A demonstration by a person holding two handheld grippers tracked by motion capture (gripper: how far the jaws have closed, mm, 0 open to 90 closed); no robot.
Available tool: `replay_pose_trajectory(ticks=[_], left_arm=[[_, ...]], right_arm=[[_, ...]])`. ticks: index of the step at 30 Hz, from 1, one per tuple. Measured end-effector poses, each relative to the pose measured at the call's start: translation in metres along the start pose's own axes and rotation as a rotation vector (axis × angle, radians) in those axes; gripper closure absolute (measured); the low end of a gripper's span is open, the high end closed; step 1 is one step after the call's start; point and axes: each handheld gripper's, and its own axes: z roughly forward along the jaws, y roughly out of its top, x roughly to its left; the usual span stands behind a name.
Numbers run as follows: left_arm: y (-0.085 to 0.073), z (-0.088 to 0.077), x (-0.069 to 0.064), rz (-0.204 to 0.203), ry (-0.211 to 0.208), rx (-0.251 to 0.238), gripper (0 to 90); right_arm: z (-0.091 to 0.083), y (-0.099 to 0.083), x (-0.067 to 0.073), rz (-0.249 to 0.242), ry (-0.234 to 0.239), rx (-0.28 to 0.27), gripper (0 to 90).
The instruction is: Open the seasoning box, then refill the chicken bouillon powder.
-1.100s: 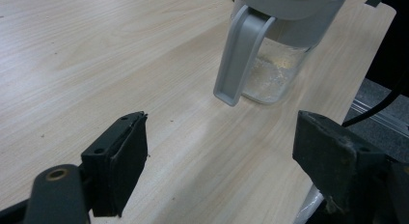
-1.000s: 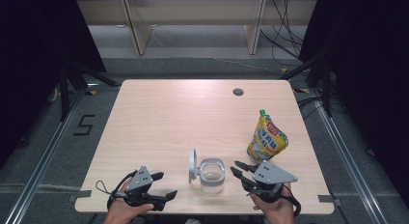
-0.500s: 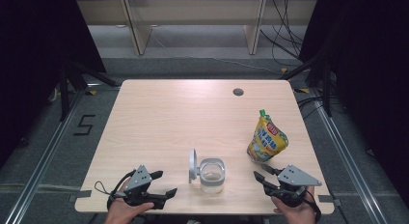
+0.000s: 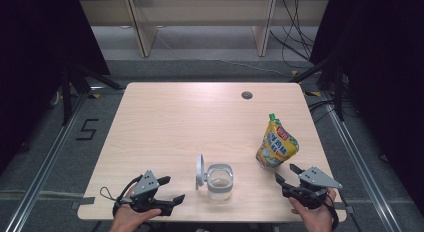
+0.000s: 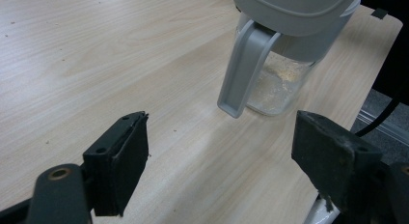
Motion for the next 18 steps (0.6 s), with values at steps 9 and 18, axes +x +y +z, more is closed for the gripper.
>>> replay_pose_trajectory(ticks=[9,18], left_arm=[[0.0,0.0,0.0,0.004,0.005,0.007,20.1],[-0.001,0.002,-0.001,-0.006,-0.002,-0.007,20.1]], right_arm=[[0.017,-0.004,-0.015,0.002,0.002,0.03,15.4],[0.025,-0.003,-0.021,-0.047,0.013,0.0,15.6]])
